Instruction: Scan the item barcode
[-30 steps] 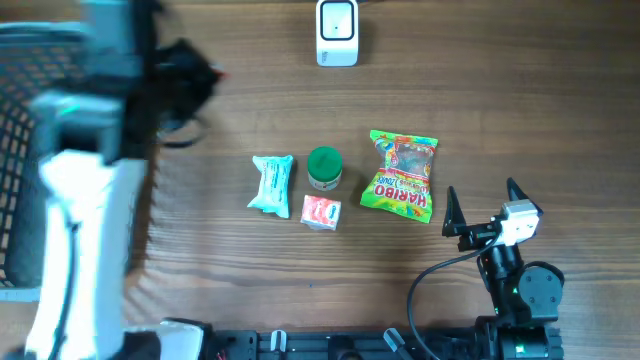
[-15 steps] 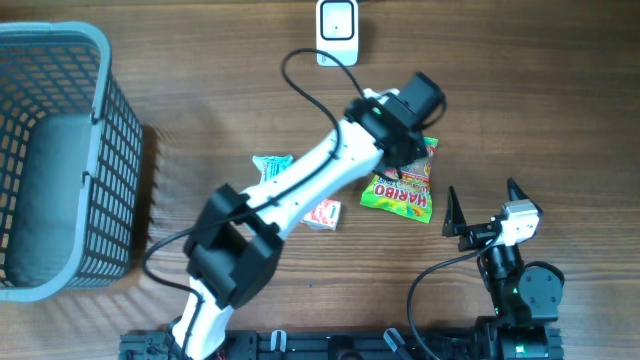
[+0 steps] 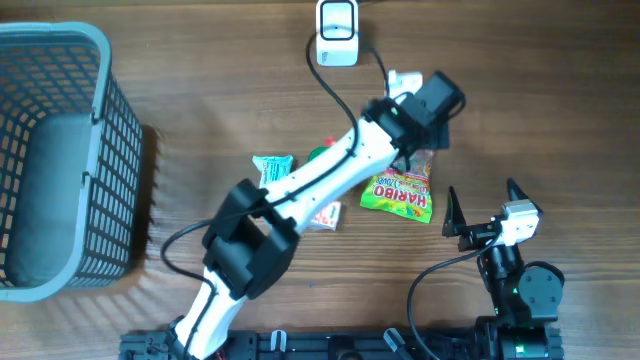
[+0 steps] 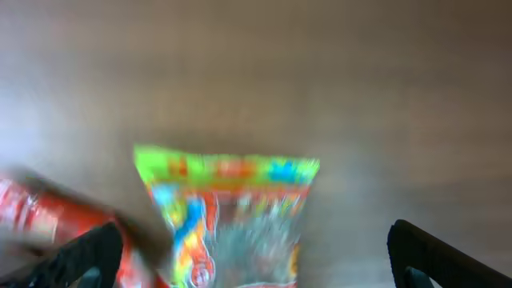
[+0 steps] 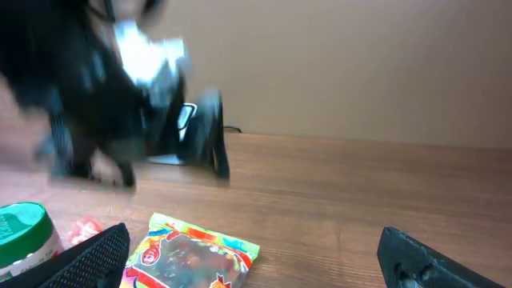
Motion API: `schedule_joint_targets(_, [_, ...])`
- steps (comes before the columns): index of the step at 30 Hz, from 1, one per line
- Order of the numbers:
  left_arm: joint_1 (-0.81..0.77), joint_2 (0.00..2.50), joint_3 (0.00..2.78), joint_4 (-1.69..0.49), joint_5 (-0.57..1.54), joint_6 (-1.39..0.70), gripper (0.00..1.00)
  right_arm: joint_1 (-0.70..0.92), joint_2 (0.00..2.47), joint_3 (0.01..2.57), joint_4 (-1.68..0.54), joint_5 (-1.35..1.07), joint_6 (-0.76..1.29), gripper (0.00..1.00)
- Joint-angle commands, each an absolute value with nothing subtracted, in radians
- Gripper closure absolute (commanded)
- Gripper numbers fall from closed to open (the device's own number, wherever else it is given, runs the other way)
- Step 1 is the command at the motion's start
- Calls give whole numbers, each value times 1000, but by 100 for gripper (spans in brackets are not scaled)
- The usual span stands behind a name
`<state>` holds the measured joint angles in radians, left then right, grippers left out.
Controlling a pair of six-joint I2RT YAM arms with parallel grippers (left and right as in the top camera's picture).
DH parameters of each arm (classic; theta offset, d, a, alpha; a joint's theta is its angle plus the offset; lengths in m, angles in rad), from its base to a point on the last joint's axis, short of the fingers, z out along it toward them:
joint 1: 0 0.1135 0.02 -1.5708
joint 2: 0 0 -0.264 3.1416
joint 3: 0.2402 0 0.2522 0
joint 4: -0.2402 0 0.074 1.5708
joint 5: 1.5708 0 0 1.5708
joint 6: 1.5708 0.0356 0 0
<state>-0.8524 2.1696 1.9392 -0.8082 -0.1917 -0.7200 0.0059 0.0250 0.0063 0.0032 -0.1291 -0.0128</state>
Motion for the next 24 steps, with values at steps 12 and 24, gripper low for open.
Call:
schedule_joint_targets(12, [-447,1589,2330,-407,-847,-47,0,10,20,5,7,-120,-16,0])
schedule_joint_targets(24, [-165,1339,1942,-427,-928,23,0,10,20,6,7,-130,46,0])
